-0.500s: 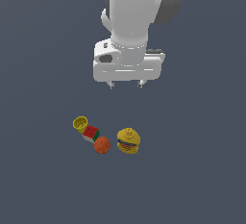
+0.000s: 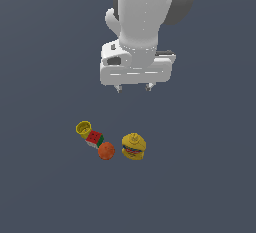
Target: Pick up a designated object from a clutter of objects.
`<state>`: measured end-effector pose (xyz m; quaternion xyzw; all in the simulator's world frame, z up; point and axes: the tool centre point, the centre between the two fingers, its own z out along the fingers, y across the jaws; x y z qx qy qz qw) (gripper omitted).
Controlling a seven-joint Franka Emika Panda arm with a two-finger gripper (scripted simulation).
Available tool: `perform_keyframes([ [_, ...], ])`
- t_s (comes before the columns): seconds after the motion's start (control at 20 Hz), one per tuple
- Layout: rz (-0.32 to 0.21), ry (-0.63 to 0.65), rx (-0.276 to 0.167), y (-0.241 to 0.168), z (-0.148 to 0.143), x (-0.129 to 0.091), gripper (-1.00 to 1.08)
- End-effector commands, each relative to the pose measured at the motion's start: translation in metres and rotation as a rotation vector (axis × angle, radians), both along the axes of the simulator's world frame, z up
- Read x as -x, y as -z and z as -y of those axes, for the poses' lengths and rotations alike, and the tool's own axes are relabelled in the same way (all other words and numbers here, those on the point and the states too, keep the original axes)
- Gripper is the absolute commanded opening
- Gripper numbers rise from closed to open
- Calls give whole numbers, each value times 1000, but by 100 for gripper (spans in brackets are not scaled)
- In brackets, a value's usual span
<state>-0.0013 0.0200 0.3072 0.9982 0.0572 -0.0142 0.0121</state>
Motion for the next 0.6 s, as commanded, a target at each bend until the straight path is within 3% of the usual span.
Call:
perform_keyframes([
  [0.0,-1,-7,0,-2,-3,0,100],
  [0.55,1,-2,-5,14,6,-14,100],
])
